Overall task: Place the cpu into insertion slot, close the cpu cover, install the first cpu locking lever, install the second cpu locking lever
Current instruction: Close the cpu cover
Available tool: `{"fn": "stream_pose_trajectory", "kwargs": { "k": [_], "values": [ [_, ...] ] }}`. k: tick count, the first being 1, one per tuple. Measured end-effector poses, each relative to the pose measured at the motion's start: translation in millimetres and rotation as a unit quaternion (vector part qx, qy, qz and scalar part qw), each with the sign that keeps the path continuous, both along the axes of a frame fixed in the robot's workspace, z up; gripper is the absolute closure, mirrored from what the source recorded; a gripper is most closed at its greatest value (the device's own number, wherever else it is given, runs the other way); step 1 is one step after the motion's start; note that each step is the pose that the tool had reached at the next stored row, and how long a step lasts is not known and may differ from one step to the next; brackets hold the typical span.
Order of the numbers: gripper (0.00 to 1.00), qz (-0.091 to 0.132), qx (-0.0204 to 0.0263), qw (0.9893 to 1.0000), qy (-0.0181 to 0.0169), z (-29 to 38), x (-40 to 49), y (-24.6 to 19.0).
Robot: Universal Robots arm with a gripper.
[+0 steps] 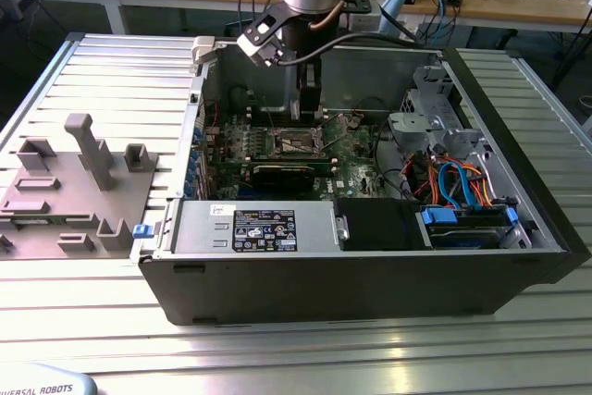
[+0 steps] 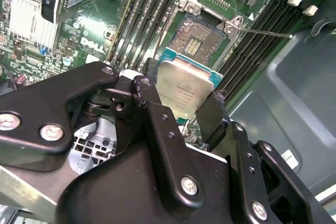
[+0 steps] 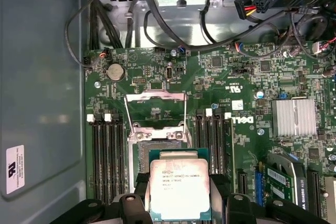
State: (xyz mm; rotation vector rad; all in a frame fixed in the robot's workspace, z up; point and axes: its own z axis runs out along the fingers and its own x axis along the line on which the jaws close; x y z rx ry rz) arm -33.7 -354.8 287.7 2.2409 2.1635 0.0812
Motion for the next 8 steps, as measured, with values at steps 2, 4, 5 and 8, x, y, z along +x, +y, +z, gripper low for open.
{"fn": "stream_pose_trajectory", "kwargs": {
  "k": [2, 4, 5, 8],
  "values": [
    [0.46, 0.002, 0.0000, 1.0000, 0.0000, -0.2, 0.0, 2.0],
    [0.46, 0.002, 0.0000, 1.0000, 0.0000, -0.6, 0.0, 3.4],
    [0.46, 0.002, 0.0001, 1.0000, 0.0000, -0.8, 0.0, 3.6],
    [0.46, 0.003, 0.0000, 1.0000, 0.0000, -1.2, 0.0, 4.1]
  ]
}}
